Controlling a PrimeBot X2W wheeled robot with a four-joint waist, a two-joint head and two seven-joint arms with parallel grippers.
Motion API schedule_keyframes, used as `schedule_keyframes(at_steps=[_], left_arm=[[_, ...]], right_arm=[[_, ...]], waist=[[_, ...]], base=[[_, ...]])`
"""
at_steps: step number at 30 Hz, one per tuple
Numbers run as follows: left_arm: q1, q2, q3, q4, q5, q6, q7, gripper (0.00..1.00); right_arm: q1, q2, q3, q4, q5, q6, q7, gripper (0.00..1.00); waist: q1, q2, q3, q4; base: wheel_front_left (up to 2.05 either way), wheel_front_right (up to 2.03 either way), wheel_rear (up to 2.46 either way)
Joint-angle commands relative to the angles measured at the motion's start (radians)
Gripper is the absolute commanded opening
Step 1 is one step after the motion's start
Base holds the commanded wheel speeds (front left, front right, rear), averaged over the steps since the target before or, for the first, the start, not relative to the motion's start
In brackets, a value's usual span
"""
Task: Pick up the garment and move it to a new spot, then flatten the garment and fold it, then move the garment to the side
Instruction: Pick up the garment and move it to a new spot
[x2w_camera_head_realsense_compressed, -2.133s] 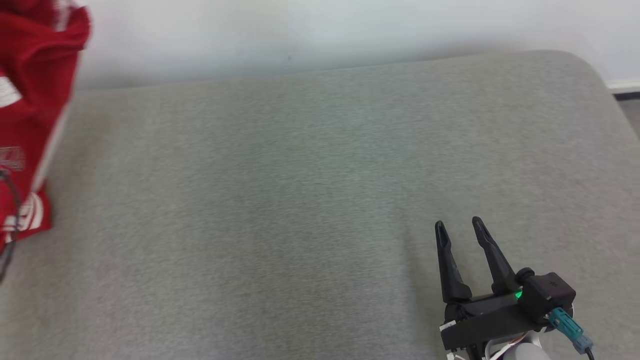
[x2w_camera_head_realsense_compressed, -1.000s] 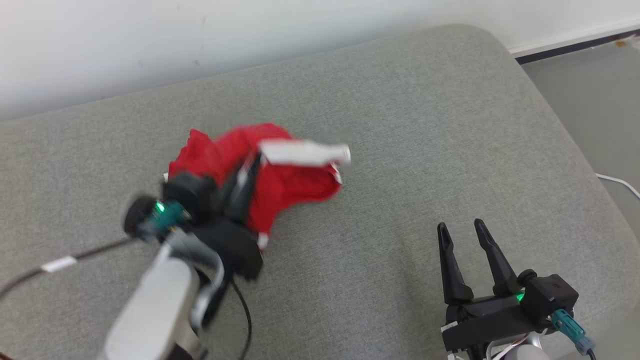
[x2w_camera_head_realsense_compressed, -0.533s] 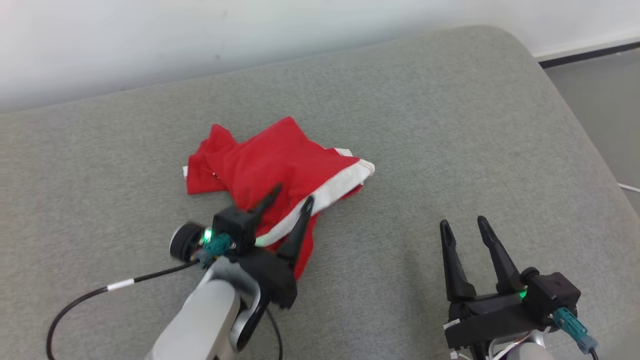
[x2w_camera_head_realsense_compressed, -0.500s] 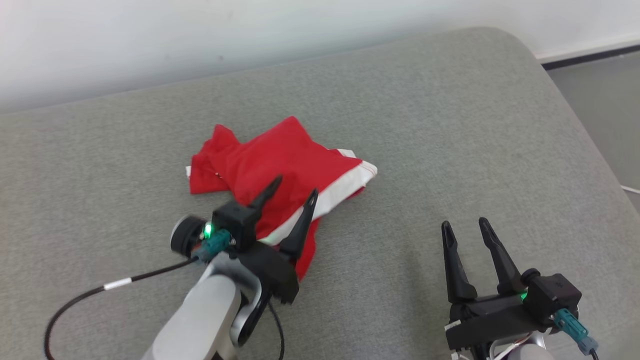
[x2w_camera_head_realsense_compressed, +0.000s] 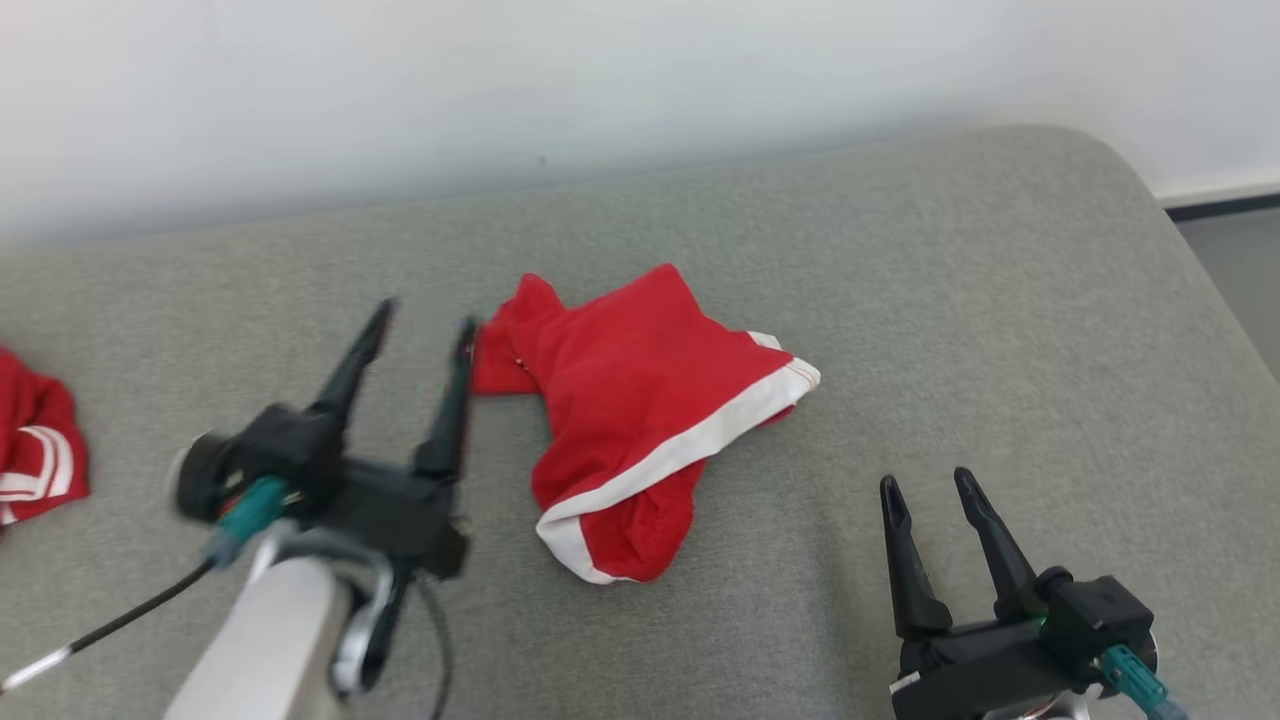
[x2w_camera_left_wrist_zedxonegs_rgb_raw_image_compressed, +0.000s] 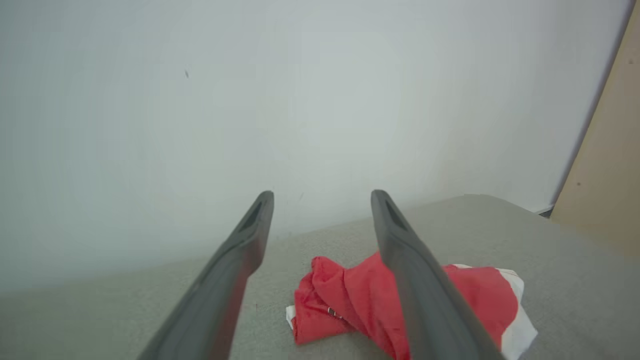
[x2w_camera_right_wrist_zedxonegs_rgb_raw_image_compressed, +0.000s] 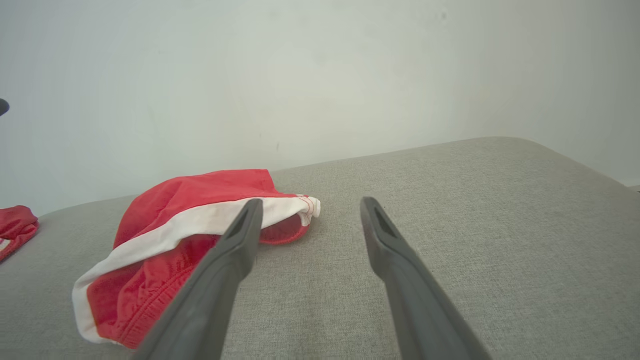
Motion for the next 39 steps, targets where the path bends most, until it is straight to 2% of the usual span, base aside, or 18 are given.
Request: schedule_keyframes(at_steps=[1,8,12,16,21,27,34,39], left_arm=[[0.036,0.018,0.016,-0.009,-0.01,0.008,-0.007,1.0],[0.198,0.086,0.116,-0.045,-0.046,0.049,-0.013,1.0],[0.292,0.082,0.175,-0.074,-0.055,0.058,-0.016,1.0],[0.385,0.04,0.254,-0.121,-0.023,0.054,-0.015,1.0],[0.482,-0.016,0.326,-0.166,0.091,0.039,-0.015,1.0],[0.55,-0.103,0.425,-0.192,0.171,-0.007,-0.015,1.0],[0.587,-0.155,0.495,-0.198,0.247,-0.071,-0.015,1.0],[0.604,-0.176,0.51,-0.199,0.277,-0.089,-0.014,1.0]], right_arm=[[0.016,-0.001,-0.001,0.0,-0.008,-0.002,-0.002,1.0],[0.043,0.0,-0.012,0.001,-0.017,-0.002,-0.002,1.0],[0.055,0.0,-0.01,0.002,-0.019,-0.002,-0.002,1.0],[0.062,-0.001,-0.005,0.005,-0.019,-0.002,-0.002,1.0],[0.067,-0.001,0.001,0.007,-0.018,-0.002,-0.002,1.0],[0.07,-0.001,0.002,0.013,-0.026,-0.002,-0.002,1.0],[0.084,-0.001,-0.007,0.015,-0.036,-0.002,-0.002,1.0],[0.096,-0.001,-0.02,0.012,-0.043,-0.002,-0.002,1.0]], waist=[[0.0,0.0001,-0.023,0.025],[0.0,0.0001,-0.048,0.061],[0.0,0.0001,-0.055,0.081],[0.0,0.0001,-0.063,0.096],[0.0,0.0001,-0.072,0.103],[0.0,0.0001,-0.084,0.102],[0.0,0.0001,-0.096,0.092],[0.0,0.0001,-0.095,0.081]], base=[[0.0,0.0,0.0],[0.0,0.0,0.0],[0.0,0.0,0.0],[0.0,0.0,0.0],[0.0,0.0,0.0],[0.0,0.0,0.0],[0.0,0.0,0.0],[0.0,0.0,0.0]])
